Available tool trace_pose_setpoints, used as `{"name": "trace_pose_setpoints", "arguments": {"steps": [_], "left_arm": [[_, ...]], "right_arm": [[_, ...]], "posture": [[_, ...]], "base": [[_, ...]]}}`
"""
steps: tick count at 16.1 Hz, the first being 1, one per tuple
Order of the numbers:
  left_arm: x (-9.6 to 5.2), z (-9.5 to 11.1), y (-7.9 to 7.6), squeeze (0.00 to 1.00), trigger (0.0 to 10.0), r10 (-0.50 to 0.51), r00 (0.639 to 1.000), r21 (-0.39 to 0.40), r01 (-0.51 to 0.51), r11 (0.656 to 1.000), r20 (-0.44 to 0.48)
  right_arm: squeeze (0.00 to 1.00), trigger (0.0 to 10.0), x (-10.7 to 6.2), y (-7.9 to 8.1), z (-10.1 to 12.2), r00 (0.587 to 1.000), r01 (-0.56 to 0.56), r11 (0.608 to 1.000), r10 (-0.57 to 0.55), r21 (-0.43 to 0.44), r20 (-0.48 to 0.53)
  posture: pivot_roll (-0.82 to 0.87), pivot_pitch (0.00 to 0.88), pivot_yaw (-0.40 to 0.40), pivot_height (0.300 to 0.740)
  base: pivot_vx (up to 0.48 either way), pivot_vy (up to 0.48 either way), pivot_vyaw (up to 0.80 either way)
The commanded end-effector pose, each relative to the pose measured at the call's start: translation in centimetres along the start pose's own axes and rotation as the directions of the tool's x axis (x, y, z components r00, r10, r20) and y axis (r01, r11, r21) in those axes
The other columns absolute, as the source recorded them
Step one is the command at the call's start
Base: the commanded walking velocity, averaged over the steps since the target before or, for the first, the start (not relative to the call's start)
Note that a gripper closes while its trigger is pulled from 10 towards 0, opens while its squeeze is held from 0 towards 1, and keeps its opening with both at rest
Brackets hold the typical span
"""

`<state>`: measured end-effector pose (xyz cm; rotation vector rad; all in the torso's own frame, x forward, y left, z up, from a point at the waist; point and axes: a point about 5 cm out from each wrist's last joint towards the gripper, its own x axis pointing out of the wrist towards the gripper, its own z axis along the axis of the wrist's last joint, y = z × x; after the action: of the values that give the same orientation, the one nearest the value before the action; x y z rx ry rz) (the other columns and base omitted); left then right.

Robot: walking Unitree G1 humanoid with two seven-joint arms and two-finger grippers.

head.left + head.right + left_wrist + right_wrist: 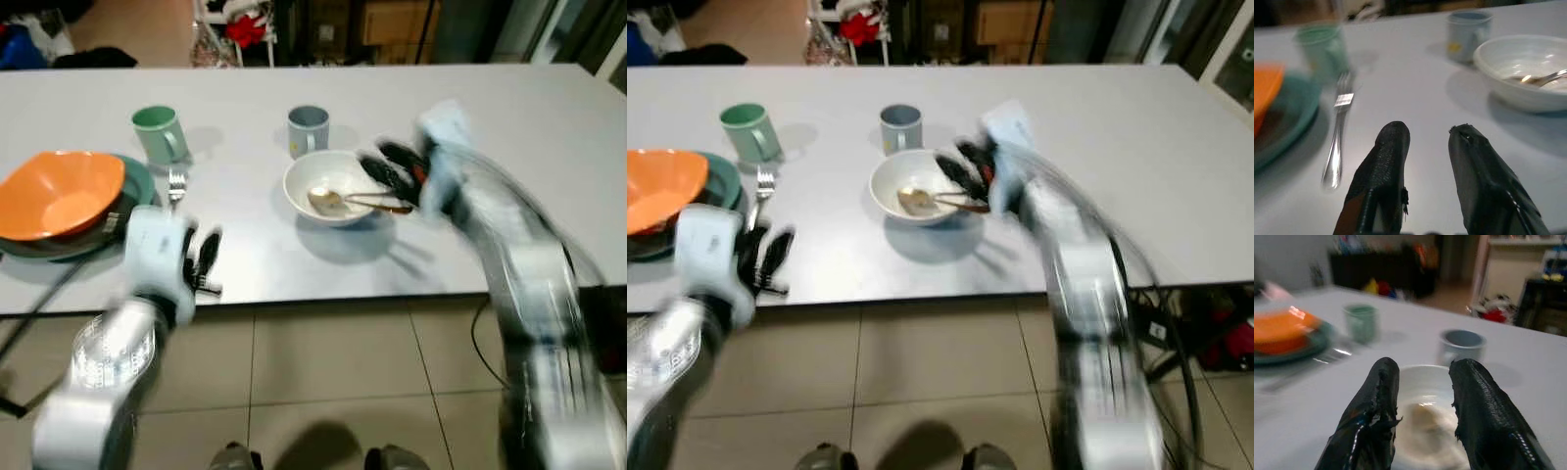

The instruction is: Setting the table

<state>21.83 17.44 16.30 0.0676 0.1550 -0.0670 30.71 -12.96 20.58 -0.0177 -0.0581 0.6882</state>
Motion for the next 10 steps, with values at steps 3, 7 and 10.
{"name": "trace_pose_setpoints", "arguments": {"steps": [3, 7, 10], "left_arm": [[-1.7, 0.7, 0.1, 0.0, 10.0, 0.109, 0.993, -0.055, -0.106, 0.993, 0.054], [-2.8, -1.5, -1.0, 0.0, 10.0, 0.067, 0.998, 0.036, -0.067, 0.997, 0.011], [-2.7, -2.5, -1.1, 0.0, 10.0, 0.049, 0.999, 0.027, -0.049, 0.998, -0.017]], "right_arm": [[0.0, 10.0, -2.6, 2.6, 2.0, 0.995, -0.001, 1.0, 0.001, 0.0, 0.095], [0.0, 10.0, -7.4, 4.0, -4.2, 0.987, 0.112, 0.984, -0.094, 0.136, -0.132], [0.0, 10.0, -9.8, 3.2, -8.4, 0.932, 0.278, 0.943, -0.219, 0.184, -0.288]], "posture": [[-0.1, 0.031, 0.045, 0.74], [-0.07, 0.035, 0.027, 0.74], [-0.07, 0.038, 0.033, 0.74]], "base": [[0.0, 0.0, 0.53], [0.0, 0.0, 0.8], [0.0, 0.0, 0.8]]}}
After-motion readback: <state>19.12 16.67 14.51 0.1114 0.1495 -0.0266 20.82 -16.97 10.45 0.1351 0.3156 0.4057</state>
